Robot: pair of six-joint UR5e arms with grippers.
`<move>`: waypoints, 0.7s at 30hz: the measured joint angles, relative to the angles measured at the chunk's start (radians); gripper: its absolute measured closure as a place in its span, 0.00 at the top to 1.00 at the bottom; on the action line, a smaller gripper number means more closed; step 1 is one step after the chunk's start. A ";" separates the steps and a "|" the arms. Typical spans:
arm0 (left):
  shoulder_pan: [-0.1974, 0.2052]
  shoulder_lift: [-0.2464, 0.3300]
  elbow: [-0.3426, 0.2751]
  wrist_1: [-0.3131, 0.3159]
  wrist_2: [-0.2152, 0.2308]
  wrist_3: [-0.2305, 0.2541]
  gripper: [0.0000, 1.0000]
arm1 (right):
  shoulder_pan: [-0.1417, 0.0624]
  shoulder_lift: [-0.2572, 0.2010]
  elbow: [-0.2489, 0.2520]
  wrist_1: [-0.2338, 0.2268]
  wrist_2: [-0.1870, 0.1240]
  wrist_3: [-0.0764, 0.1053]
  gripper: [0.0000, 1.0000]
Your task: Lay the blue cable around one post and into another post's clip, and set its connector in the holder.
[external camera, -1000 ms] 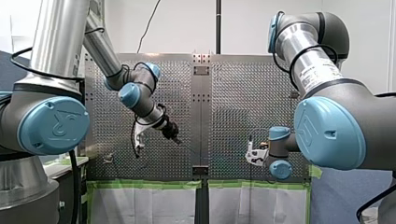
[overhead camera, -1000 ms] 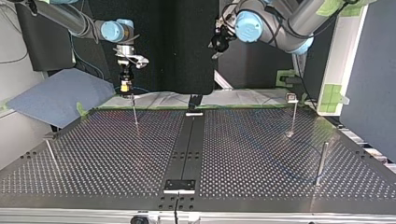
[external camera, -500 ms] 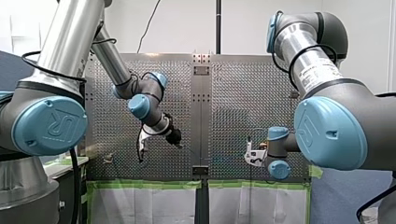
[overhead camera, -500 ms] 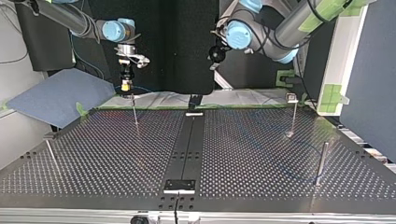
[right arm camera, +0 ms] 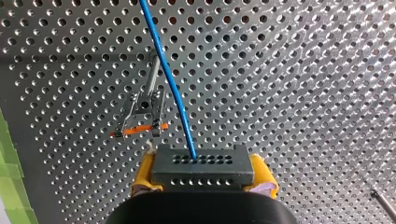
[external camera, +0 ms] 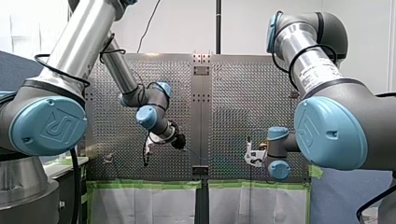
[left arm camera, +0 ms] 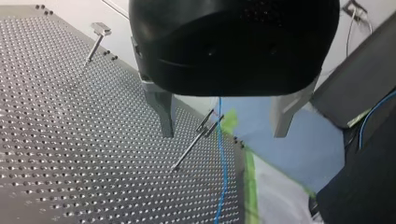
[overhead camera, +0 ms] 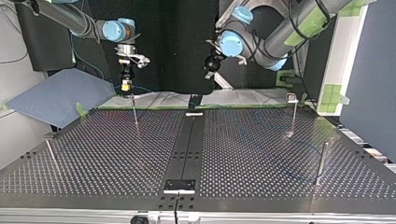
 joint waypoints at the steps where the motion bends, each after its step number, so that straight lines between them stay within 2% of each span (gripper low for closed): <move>1: 0.000 -0.008 0.009 0.009 -0.002 0.008 1.00 | 0.000 0.000 0.000 0.000 0.000 0.000 0.05; 9: -0.005 -0.080 0.079 0.081 -0.009 0.081 1.00 | 0.000 0.000 0.000 -0.002 -0.002 -0.002 0.05; 17: -0.024 -0.151 0.149 0.151 -0.061 0.151 1.00 | 0.000 0.000 0.000 -0.008 -0.004 -0.002 0.05; 21: -0.034 -0.181 0.179 0.181 -0.071 0.181 1.00 | 0.000 0.000 -0.001 -0.007 -0.005 -0.004 0.05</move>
